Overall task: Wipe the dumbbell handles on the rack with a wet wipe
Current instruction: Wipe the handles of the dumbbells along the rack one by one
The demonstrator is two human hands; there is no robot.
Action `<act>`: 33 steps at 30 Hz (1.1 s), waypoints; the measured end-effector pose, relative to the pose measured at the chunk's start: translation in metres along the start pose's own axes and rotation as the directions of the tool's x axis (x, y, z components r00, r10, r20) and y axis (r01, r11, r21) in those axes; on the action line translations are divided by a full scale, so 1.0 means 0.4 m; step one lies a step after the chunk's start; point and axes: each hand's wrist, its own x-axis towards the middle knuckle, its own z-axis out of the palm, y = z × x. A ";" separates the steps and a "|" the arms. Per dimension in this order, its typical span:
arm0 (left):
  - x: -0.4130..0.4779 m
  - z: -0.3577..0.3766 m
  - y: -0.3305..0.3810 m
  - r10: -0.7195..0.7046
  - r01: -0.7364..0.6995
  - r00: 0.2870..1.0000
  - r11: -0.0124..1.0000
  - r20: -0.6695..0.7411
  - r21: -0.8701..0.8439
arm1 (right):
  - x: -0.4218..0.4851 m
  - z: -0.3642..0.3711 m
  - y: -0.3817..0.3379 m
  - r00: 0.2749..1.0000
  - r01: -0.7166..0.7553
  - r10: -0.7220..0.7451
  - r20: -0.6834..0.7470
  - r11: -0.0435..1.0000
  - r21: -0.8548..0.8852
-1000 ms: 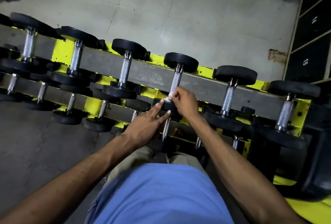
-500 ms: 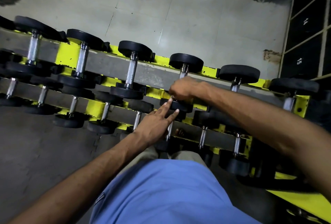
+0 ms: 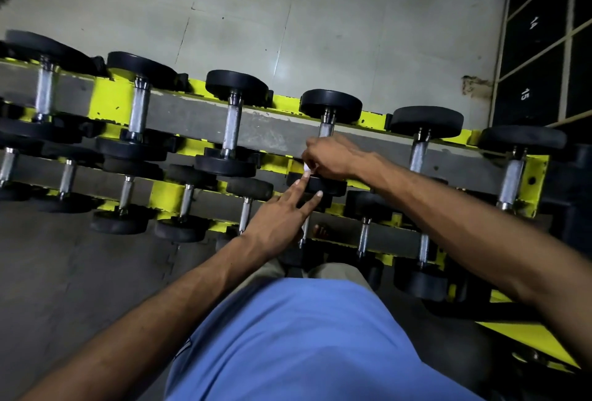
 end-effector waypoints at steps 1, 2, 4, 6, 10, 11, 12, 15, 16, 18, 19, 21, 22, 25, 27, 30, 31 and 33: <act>0.000 0.000 -0.001 0.003 -0.003 1.000 1.000 -0.003 0.001 | -0.020 0.015 0.004 0.997 -0.034 0.036 -0.065 0.999 0.030; 0.000 0.001 -0.002 0.005 -0.005 1.000 1.000 -0.003 0.003 | -0.037 0.034 0.010 0.987 -0.100 0.108 -0.122 0.992 0.072; -0.002 0.002 -0.006 0.010 -0.010 1.000 1.000 0.006 0.006 | -0.065 0.087 0.016 0.930 -0.253 0.304 -0.208 0.938 0.236; -0.002 0.001 -0.008 0.022 -0.022 1.000 1.000 0.010 -0.001 | -0.081 0.151 0.018 0.842 -0.361 0.520 -0.143 0.741 0.566; 0.000 -0.001 -0.009 0.030 -0.030 1.000 1.000 0.000 -0.007 | -0.036 0.208 0.039 0.745 -0.253 0.649 0.152 0.064 0.965; -0.001 -0.004 -0.009 0.028 -0.028 1.000 1.000 0.010 -0.005 | -0.010 0.202 0.049 0.743 -0.181 0.632 0.221 -0.127 0.975; -0.002 -0.004 -0.011 0.029 -0.029 0.999 1.000 0.019 0.000 | 0.016 0.190 0.062 0.751 -0.101 0.600 0.277 -0.310 0.945; 0.000 -0.010 -0.012 0.029 -0.029 0.999 1.000 0.019 0.009 | 0.090 0.143 0.100 0.809 0.118 0.478 0.342 -0.702 0.702; 0.002 -0.012 -0.011 0.027 -0.028 0.999 1.000 0.026 0.012 | 0.110 0.128 0.112 0.823 0.172 0.460 0.333 -0.761 0.626; 0.001 -0.016 -0.007 0.020 -0.021 0.998 1.000 0.051 0.015 | 0.134 0.117 0.117 0.825 0.212 0.457 0.332 -0.796 0.566; -0.001 -0.017 -0.006 0.019 -0.021 0.998 1.000 0.056 0.019 | 0.136 0.122 0.112 0.815 0.221 0.474 0.333 -0.786 0.577; -0.003 -0.021 -0.008 0.025 -0.026 0.998 0.999 0.058 0.020 | 0.122 0.142 0.091 0.750 0.255 0.580 0.318 -0.698 0.669; -0.003 -0.023 -0.009 0.025 -0.026 0.998 1.000 0.060 0.016 | 0.112 0.155 0.083 0.684 0.278 0.668 0.294 -0.611 0.741; -0.004 -0.036 -0.005 0.023 -0.023 0.997 1.000 0.075 0.000 | 0.061 0.173 0.058 0.420 0.126 0.907 -0.036 -0.019 0.992; -0.006 -0.037 -0.004 0.021 -0.022 0.997 1.000 0.076 0.007 | 0.024 0.163 0.031 0.401 -0.160 0.838 -0.369 0.461 0.873; -0.010 -0.035 -0.008 0.024 -0.027 0.996 0.999 0.081 0.029 | -0.011 0.154 0.001 0.583 -0.315 0.486 -0.651 0.874 0.371; -0.009 -0.038 -0.009 0.025 -0.028 0.996 0.999 0.084 0.032 | -0.015 0.153 0.013 0.650 -0.265 0.355 -0.671 0.934 0.237; -0.003 -0.044 -0.009 0.025 -0.028 0.997 0.999 0.071 0.041 | -0.013 0.135 0.057 0.745 -0.230 0.197 -0.637 0.973 0.032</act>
